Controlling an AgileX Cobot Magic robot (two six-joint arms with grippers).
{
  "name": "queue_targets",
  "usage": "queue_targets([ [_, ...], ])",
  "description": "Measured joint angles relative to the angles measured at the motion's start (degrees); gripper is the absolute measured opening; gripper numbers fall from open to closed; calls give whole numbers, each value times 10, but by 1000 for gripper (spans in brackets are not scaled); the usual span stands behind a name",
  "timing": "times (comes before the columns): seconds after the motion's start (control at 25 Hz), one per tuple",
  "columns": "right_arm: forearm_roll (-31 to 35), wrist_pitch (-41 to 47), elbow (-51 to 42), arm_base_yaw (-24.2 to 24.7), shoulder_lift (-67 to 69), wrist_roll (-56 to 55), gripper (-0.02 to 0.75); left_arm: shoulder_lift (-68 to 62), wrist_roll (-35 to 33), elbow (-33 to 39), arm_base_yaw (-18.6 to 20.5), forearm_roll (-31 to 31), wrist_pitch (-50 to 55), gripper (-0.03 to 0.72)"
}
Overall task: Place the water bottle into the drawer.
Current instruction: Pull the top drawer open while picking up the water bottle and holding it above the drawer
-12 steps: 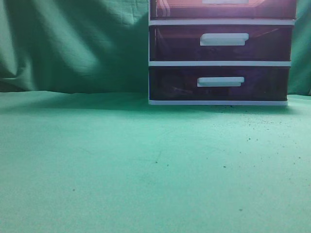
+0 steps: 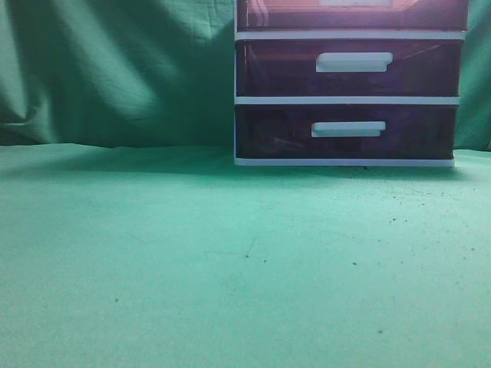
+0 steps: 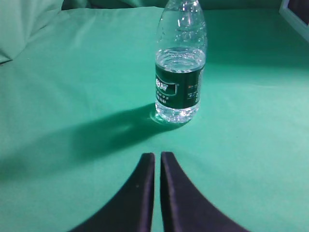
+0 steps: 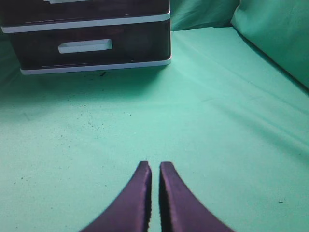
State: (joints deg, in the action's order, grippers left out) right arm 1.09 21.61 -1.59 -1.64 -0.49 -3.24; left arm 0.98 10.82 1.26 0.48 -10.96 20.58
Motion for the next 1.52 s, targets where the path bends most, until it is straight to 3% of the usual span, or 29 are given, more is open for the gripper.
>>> queue_targets([
  [0.36, 0, 0, 0, 0, 0, 0, 49, 0, 0, 0, 0, -11, -28, 0],
  [0.6, 0, 0, 0, 0, 0, 0, 49, 0, 0, 0, 0, 49, -282, 0],
  [0.84, 0, 0, 0, 0, 0, 0, 49, 0, -16, 0, 0, 54, -408, 0],
  [1.04, 0, 0, 0, 0, 0, 0, 49, -21, -16, -29, 0, 81, -337, 0],
  [1.24, 0, 0, 0, 0, 0, 0, 49, -152, 6, -90, 0, 92, -243, 0],
  [1.52, 0, 0, 0, 0, 0, 0, 49, -309, 40, -97, 0, 92, -305, 0],
])
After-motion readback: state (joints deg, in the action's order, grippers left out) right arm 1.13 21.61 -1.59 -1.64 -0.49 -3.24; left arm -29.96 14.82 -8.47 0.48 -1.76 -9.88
